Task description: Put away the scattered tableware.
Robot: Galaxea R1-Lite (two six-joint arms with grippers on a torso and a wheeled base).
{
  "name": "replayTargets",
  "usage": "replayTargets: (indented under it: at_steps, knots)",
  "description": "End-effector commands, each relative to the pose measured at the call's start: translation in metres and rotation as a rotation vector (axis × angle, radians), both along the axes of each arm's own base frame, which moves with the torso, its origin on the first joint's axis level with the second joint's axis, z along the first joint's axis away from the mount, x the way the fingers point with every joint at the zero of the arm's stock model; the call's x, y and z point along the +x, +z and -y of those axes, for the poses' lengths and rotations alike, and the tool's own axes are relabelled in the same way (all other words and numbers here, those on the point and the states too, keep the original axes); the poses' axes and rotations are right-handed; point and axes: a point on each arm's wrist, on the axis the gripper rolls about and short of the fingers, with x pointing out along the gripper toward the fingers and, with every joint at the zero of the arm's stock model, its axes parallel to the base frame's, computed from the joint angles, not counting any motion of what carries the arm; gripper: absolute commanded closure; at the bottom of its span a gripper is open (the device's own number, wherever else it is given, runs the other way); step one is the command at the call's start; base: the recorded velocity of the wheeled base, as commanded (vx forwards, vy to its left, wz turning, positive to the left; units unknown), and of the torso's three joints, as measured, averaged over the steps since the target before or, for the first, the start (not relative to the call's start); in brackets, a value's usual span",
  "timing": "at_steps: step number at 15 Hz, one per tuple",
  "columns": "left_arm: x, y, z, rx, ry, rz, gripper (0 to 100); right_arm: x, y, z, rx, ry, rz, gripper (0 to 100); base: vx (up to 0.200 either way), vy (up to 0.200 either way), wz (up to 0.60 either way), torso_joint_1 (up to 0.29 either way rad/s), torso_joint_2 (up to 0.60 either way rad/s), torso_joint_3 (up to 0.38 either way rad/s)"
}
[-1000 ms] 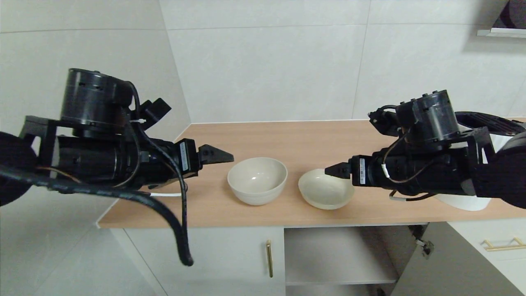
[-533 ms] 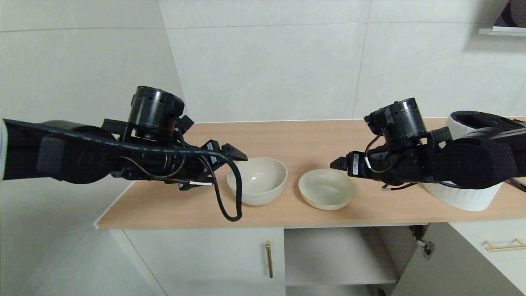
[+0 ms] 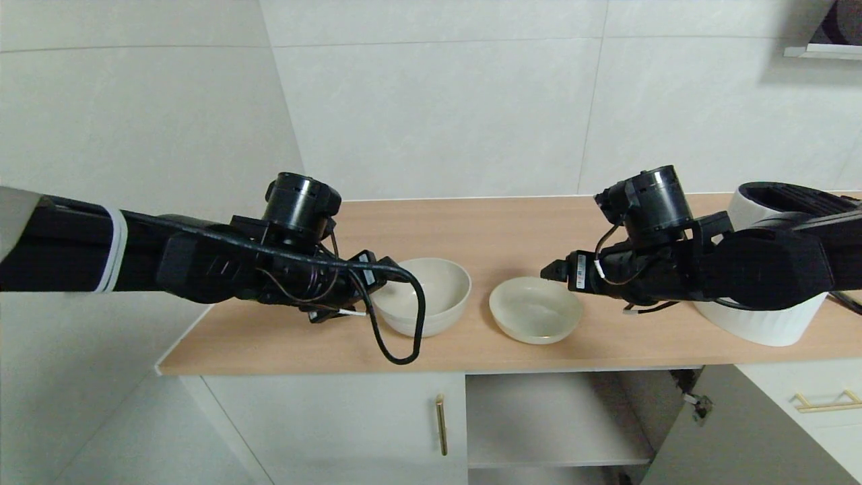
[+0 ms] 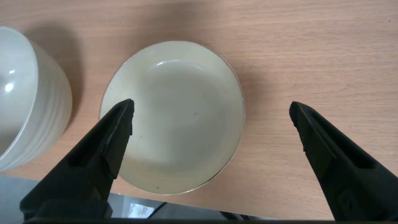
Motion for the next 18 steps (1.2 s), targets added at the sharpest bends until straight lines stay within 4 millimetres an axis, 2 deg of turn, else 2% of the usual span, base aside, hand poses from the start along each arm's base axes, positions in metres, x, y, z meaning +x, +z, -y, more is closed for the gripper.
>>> replayTargets:
  at_steps: [1,8,9,15,18]
  knots:
    - [0.0015,-0.0037,0.0009,0.004,-0.001,-0.01,0,-0.0002,-0.0001,0.0003,-0.001,0.0,-0.001,0,0.0,0.0,0.0,0.0,0.0,0.0]
    - [0.0005,-0.0041,0.0029,0.006,-0.006,-0.011,0,-0.0012,0.0015,0.0003,0.001,0.001,0.003,0,0.0,0.0,0.0,0.0,0.0,0.0]
    - [0.0003,-0.0035,0.0028,0.004,-0.007,-0.01,100,-0.0012,0.0016,0.0002,0.003,0.002,0.004,0,0.0,0.0,0.0,0.0,0.0,0.0]
    - [-0.0001,-0.0021,0.0027,0.003,-0.007,-0.007,100,-0.0011,0.0019,0.0002,0.003,0.002,0.004,0,0.0,0.0,0.0,0.0,0.0,0.0]
    - [-0.0015,0.0003,0.0021,0.001,-0.007,-0.001,100,0.003,-0.0059,-0.0014,-0.025,-0.02,-0.006,0,0.0,0.0,0.0,0.0,0.0,0.0]
